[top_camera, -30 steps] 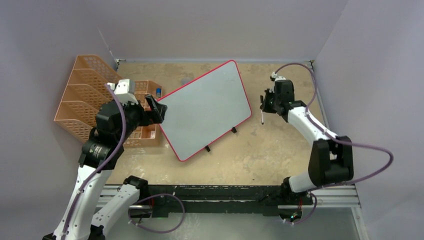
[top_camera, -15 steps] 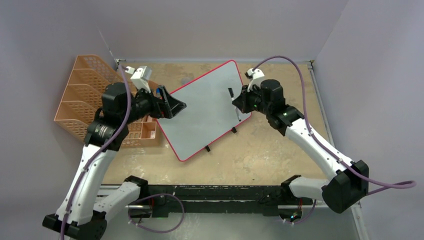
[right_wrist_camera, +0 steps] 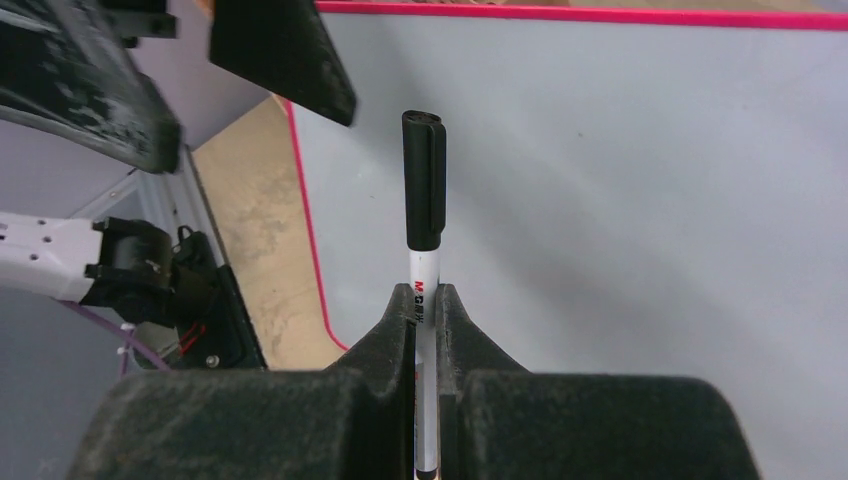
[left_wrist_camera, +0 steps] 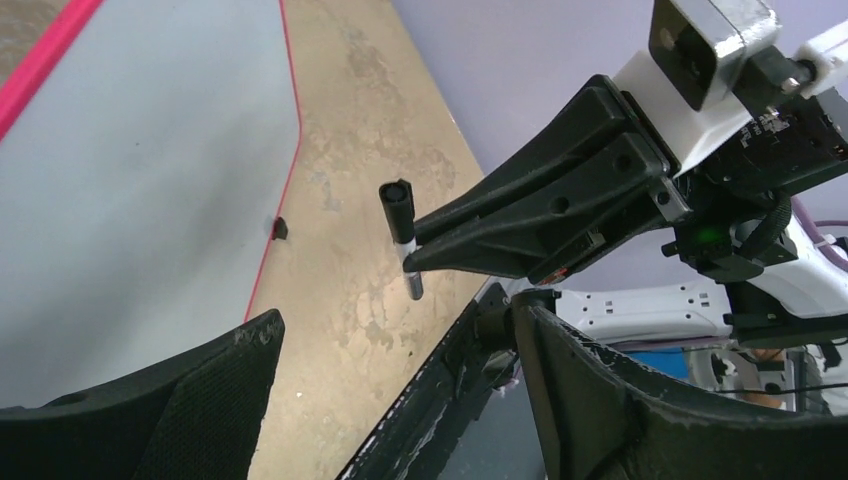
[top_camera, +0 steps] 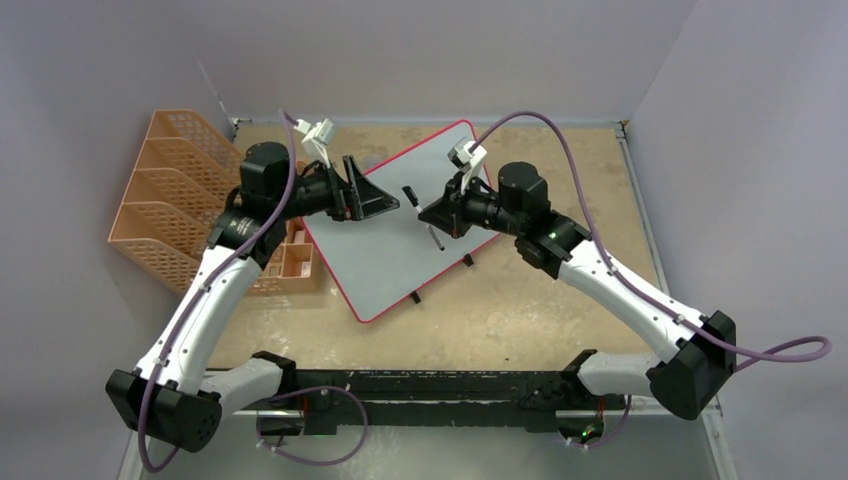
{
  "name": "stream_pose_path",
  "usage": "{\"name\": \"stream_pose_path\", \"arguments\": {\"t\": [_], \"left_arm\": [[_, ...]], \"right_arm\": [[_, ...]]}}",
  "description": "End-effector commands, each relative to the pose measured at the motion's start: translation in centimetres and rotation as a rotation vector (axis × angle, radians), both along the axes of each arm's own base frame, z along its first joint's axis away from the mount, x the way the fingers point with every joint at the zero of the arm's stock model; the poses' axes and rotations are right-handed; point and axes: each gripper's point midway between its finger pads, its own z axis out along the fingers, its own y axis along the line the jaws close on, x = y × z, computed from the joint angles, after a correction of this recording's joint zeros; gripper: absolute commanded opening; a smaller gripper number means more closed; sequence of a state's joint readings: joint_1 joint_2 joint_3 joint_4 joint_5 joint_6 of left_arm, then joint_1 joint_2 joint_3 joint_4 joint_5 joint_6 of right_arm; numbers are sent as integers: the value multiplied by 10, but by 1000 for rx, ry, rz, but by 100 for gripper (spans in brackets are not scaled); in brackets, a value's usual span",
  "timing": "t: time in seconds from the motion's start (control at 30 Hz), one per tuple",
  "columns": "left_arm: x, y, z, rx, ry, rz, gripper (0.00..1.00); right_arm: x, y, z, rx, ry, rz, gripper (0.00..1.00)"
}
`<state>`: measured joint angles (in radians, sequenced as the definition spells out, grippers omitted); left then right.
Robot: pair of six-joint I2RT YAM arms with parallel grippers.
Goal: Write a sentence on the whiteboard
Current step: Open the whiteboard marker at the center of the board.
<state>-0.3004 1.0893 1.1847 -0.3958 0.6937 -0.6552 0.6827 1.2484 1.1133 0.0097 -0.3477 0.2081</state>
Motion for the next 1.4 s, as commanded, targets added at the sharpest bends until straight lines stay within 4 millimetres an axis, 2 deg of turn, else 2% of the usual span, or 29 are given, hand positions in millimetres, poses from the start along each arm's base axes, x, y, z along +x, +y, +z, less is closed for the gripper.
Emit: {"name": "stream_pose_path", "arguments": {"t": [0.0,0.13,0.43,0.57,0.7,0.73,0.83,1.03,1.1,1.23,1.3,1.37], "left_arm": [[-1,-19,17,-89,-47,-106,81],[4,-25,16,-101,-52,-123,74],[14,-37,12,-134,-43,-144,49],[15,-41,11,-146,-37,-153,32],[16,-44,8,-152,-23,-155,4],[16,-44,8,-154,-20,-149,0],[21,-40,8,-155,-19,-92,0],[27,-25,14,-215,28,79,0],[26,-20,22,-274,22,123,0],[25,-13,28,-374,58,190,0],[24,-8,30,-420,80,226,0],[23,-5,32,-465,95,247,0]], "right_arm": [[-11,18,36,89,-89,127,0],[-19,24,41,122,-89,179,0],[-26,31,41,145,-76,222,0],[-26,33,38,149,-69,225,0],[-22,33,37,152,-72,206,0],[-21,33,37,154,-72,197,0],[-19,31,42,182,-84,172,0],[-31,22,56,281,-91,160,23],[-35,19,59,313,-96,155,33],[-45,10,69,425,-83,142,49],[-52,5,74,492,-65,138,60],[-55,0,77,541,-70,127,65]]}}
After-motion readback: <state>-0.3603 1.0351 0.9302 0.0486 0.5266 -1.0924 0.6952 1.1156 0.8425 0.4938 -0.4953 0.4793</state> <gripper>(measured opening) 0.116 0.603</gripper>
